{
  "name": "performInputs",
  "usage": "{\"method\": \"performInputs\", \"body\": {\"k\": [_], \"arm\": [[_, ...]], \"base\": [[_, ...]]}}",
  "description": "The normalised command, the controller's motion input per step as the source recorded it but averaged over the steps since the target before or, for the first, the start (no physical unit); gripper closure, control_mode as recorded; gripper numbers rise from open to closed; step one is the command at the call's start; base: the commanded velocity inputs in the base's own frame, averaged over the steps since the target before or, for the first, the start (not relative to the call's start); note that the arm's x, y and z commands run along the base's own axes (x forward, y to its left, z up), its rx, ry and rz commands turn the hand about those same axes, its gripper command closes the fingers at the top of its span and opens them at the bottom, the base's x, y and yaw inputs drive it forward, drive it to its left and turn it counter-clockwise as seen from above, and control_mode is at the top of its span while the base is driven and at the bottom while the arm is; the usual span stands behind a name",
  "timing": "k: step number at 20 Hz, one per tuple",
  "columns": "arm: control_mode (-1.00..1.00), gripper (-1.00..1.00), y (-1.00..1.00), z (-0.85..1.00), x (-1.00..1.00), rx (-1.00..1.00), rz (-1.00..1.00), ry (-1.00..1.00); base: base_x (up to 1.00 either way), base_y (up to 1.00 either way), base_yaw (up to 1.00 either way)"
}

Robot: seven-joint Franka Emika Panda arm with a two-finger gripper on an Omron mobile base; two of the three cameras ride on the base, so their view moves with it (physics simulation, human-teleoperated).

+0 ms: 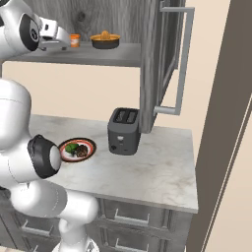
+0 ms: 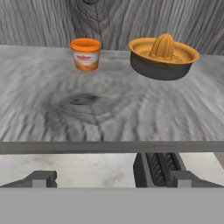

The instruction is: Pick the avocado and bread from the counter and place them on the plate. Then pick the jam from the cabinet and place it next to the plate. Lastly close the cabinet door.

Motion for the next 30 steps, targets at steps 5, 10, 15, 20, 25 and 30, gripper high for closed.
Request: {"method": "performInputs", "body": {"k": [5,10,15,20,25,30], "arm": [[-1.0,-1.0,0.12,0.0,0.47,0.0,-0.03,0.08],[-1.0,-1.0,0.17,0.0,0.44,0.0,-0.05,0.08],[-1.0,-1.0,0.05,0.0,0.35,0.0,-0.03,0.07],[-1.0,-1.0,0.0,0.0,0.33,0.0,0.0,0.01],[-1.0,-1.0,0.0,-0.03,0.12,0.0,0.0,0.0],[-1.0,-1.0,0.0,-0.15,0.15,0.0,0.0,0.01]], "base": [[0.0,0.0,0.0],[0.0,0.0,0.0],[0.0,0.0,0.0],[0.0,0.0,0.0],[0.0,0.0,0.0],[0.0,0.0,0.0]]}}
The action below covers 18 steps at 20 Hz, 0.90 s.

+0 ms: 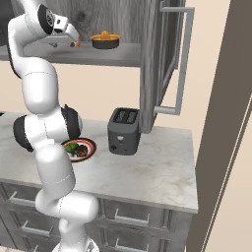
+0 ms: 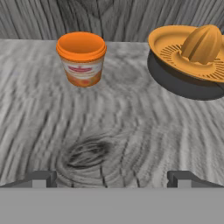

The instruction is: Pick the avocado and bread from the counter and place them on the plate. Then pick the jam from the cabinet and place it next to the plate. Lastly close the cabinet door.

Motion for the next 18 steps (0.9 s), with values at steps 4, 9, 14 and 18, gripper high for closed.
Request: {"method": "performInputs", "body": {"k": [4,9,14,18], "arm": [[-1.0,-1.0,0.0,-0.19,0.17,0.0,0.0,0.0],[-1.0,-1.0,0.0,-0.03,0.19,0.0,0.0,0.0],[-1.0,-1.0,0.03,0.0,0.27,0.0,0.0,0.0],[-1.0,-1.0,0.11,0.0,0.33,0.0,0.0,0.0]], "base": [[0.0,0.0,0.0],[0.0,0.0,0.0],[0.0,0.0,0.0],[0.0,0.0,0.0]]}}
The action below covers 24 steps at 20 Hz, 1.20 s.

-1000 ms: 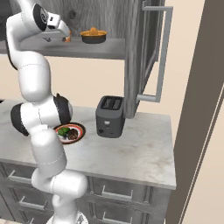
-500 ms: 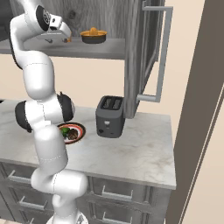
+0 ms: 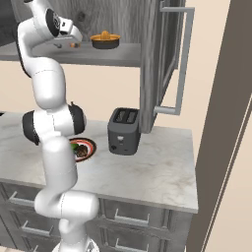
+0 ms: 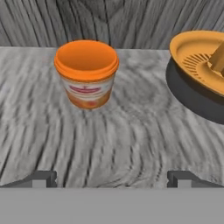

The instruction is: Pick the avocado and bread from the counter and place them on the plate. Then pick the jam from the cabinet and place it next to the plate. Lastly close the cabinet door.

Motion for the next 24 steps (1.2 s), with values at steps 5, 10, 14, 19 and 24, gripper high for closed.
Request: {"method": "performInputs", "body": {"k": [5,10,14,19,24], "arm": [[-1.0,-1.0,0.12,0.0,0.31,0.0,0.0,0.0],[-1.0,-1.0,0.03,0.0,0.3,0.0,0.0,0.0],[-1.0,-1.0,0.0,0.0,0.33,0.0,0.0,0.0],[-1.0,-1.0,0.03,0.0,0.44,-0.01,0.0,0.0],[-1.0,-1.0,0.08,0.0,0.52,-0.03,0.0,0.0]], "base": [[0.0,0.0,0.0],[0.0,0.0,0.0],[0.0,0.0,0.0],[0.0,0.0,0.0],[0.0,0.0,0.0]]}}
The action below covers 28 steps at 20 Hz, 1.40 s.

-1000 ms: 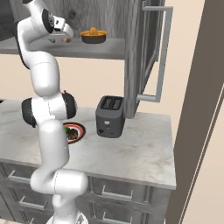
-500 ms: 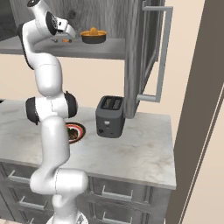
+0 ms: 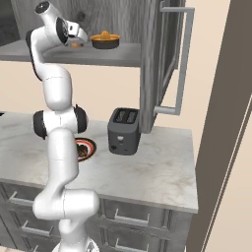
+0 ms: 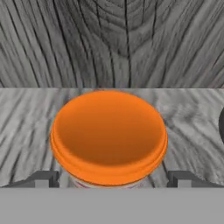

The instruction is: Pick the avocado and bread from the counter and place them on the plate. Then pick the jam from the cabinet and place it next to the plate. Lastly close the cabinet door.

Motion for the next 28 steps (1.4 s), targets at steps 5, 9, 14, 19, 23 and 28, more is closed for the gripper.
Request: {"method": "performInputs", "body": {"k": [5,9,14,19,23,28], "arm": [[-1.0,1.0,0.12,0.0,0.45,-0.03,0.0,0.0],[-1.0,1.0,0.06,0.61,-0.33,0.04,0.0,0.0],[-1.0,1.0,0.08,0.41,-1.0,0.09,0.0,-0.05],[-1.0,1.0,0.51,-0.22,-1.0,0.0,0.0,-0.01],[-1.0,1.0,0.23,-0.05,-1.0,0.03,0.0,-0.13],[-1.0,1.0,0.0,-0.13,-1.0,0.08,0.0,-0.19]], "base": [[0.0,0.0,0.0],[0.0,0.0,0.0],[0.0,0.0,0.0],[0.0,0.0,0.0],[0.0,0.0,0.0],[0.0,0.0,0.0]]}}
